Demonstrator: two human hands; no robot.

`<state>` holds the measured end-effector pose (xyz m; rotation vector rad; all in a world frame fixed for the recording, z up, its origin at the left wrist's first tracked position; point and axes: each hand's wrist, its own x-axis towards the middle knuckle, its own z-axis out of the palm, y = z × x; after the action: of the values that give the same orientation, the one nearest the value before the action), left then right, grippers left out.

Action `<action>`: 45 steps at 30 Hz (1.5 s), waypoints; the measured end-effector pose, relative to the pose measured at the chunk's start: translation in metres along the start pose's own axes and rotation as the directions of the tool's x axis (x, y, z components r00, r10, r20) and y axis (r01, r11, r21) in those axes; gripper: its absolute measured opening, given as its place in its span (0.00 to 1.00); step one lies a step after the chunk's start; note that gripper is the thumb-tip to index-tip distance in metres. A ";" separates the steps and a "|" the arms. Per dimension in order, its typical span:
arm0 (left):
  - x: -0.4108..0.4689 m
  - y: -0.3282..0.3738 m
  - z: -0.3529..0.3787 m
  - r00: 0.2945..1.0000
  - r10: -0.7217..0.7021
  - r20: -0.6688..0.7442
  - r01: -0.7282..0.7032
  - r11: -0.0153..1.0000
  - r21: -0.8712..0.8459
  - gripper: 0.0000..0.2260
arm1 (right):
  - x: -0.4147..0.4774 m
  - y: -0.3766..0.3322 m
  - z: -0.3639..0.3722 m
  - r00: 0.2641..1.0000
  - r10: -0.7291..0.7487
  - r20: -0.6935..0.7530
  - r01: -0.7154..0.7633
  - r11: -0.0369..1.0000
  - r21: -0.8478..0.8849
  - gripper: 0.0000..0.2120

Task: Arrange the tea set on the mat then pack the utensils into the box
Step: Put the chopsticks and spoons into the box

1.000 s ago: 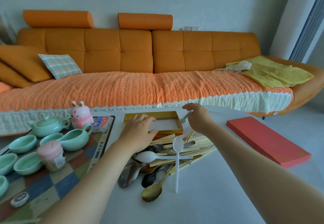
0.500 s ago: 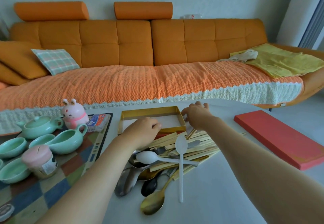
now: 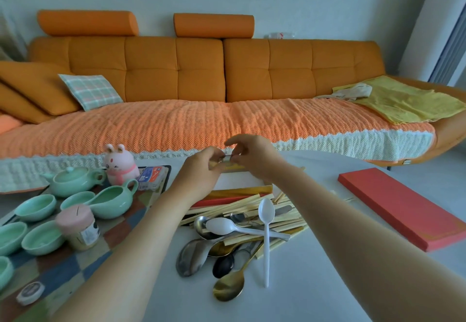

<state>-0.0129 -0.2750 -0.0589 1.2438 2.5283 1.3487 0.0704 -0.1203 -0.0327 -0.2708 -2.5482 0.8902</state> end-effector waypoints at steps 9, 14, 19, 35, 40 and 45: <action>-0.015 -0.029 -0.012 0.997 -0.018 -0.072 0.042 0.936 0.348 0.06 | -0.007 0.018 0.020 0.983 0.073 0.169 -0.050 0.989 -0.140 0.09; -0.018 -0.025 -0.004 0.997 0.027 0.077 -0.052 0.936 0.348 0.13 | -0.010 0.026 0.033 0.961 0.143 0.237 -0.102 0.979 -0.175 0.10; -0.021 -0.025 -0.003 0.988 0.021 0.153 -0.081 0.914 0.397 0.13 | -0.013 0.022 0.018 0.973 0.136 0.186 -0.104 0.980 -0.169 0.17; -0.025 0.038 0.041 0.947 0.110 0.303 -0.211 0.922 0.325 0.15 | -0.072 0.087 -0.037 0.972 0.128 0.199 0.059 0.684 -0.728 0.20; -0.022 0.050 0.038 0.955 0.123 0.271 -0.184 0.960 0.213 0.15 | -0.069 0.077 -0.050 0.994 -0.028 0.103 0.094 0.692 -0.716 0.07; -0.014 0.056 0.032 0.984 0.141 0.111 -0.149 0.987 0.065 0.13 | -0.054 0.059 -0.046 0.974 -0.226 -0.025 0.161 0.760 -0.630 0.08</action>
<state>0.0438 -0.2442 -0.0440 1.4974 2.4787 1.1875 0.1419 -0.0663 -0.0552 -0.2257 -2.6341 -0.0815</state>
